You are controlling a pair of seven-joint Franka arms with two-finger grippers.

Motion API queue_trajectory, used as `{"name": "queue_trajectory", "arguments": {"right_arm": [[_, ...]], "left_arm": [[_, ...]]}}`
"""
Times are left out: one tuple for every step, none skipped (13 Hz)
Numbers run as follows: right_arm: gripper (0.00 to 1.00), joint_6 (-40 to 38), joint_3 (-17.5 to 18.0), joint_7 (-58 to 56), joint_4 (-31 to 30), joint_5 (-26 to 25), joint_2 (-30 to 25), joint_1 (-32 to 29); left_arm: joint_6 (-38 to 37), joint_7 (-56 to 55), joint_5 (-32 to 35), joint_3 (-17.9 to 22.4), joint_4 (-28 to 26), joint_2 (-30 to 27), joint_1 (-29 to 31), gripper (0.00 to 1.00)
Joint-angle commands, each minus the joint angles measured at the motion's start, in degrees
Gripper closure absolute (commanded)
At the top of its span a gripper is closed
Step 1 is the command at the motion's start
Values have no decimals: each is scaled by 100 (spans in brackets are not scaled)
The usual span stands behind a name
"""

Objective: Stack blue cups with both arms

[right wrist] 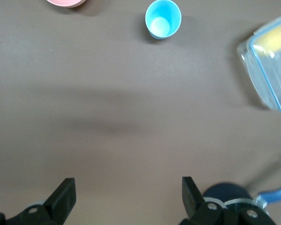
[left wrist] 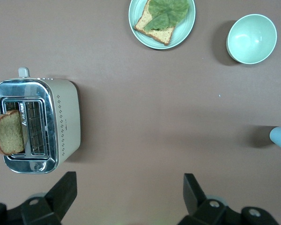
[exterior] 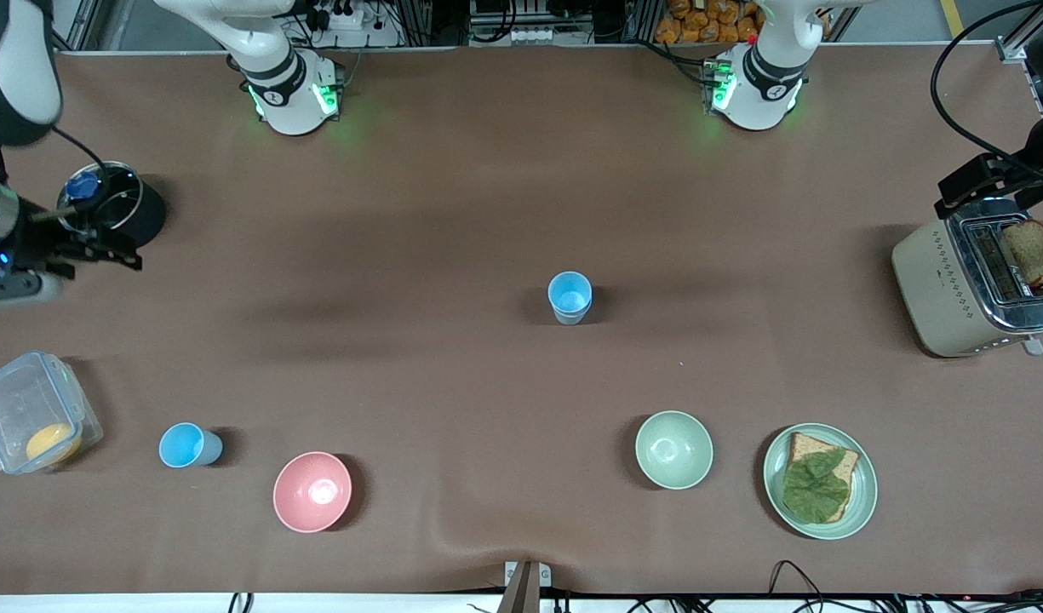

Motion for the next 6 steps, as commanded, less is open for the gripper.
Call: {"name": "queue_trajectory", "arguments": {"right_arm": [[0, -373, 85, 373, 294, -7, -240, 162], [0, -487, 85, 408, 417, -16, -267, 225], [0, -758, 77, 461, 601, -16, -267, 243], [0, -1013, 59, 461, 733, 36, -267, 217], [0, -1120, 42, 461, 752, 72, -328, 199], [0, -1129, 33, 470, 744, 81, -425, 190]], "left_arm": [[-106, 41, -122, 11, 125, 37, 31, 0], [-106, -2, -105, 11, 125, 55, 13, 0], [-97, -11, -87, 11, 125, 81, -13, 0], [-97, -12, -87, 11, 168, 134, -4, 0], [-97, -3, -113, 20, 256, 195, 4, 0], [-106, -20, -78, 11, 265, 204, -22, 0]]}}
